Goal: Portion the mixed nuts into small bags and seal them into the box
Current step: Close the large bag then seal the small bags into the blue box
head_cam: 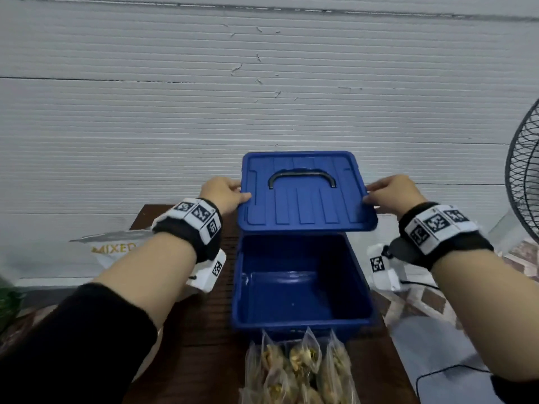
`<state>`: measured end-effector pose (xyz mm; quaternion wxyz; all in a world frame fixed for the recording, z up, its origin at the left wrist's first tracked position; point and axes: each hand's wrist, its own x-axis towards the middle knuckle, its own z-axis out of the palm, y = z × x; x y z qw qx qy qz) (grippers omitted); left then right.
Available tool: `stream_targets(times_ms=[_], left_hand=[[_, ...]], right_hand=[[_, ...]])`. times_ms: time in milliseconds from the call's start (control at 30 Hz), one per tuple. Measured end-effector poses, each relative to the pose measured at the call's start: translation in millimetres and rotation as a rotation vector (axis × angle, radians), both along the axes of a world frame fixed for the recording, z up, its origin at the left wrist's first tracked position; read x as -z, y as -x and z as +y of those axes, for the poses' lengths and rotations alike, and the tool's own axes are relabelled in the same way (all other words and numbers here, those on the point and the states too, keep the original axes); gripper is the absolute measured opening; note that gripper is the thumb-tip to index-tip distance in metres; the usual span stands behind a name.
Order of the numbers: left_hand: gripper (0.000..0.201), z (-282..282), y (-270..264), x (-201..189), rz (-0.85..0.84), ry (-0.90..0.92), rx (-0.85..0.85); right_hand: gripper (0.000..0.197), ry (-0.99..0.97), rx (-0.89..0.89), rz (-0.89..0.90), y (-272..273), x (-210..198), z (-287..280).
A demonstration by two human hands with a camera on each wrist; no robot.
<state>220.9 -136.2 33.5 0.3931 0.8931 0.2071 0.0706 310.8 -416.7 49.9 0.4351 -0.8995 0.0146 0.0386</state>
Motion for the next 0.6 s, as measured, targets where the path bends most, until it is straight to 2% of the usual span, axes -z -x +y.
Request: stream_targets(times_ms=[100, 200, 400, 500, 600], left_hand=[[0.046, 8.6, -39.1, 1.6, -0.022, 0.190, -0.029], [0.045, 18.2, -74.1, 10.0, 0.008, 0.321, -0.037], [0.041, 39.0, -128.6, 34.6, 0.075, 0.290, -0.036], [0.017, 45.0, -142.0, 51.8, 0.182, 0.268, -0.048], [0.016, 46.6, -146.2, 69.4, 0.293, 0.270, -0.060]], right_hand=[[0.038, -0.119, -0.005, 0.040, -33.1, -7.0, 5.5], [0.045, -0.141, -0.005, 0.052, -64.6, -0.8, 10.4], [0.048, -0.161, -0.080, 0.165, -112.0, 34.3, 21.1], [0.049, -0.137, -0.126, 0.257, -132.3, 62.1, 23.4], [0.051, -0.073, -0.184, 0.360, -146.3, 88.5, 25.4]])
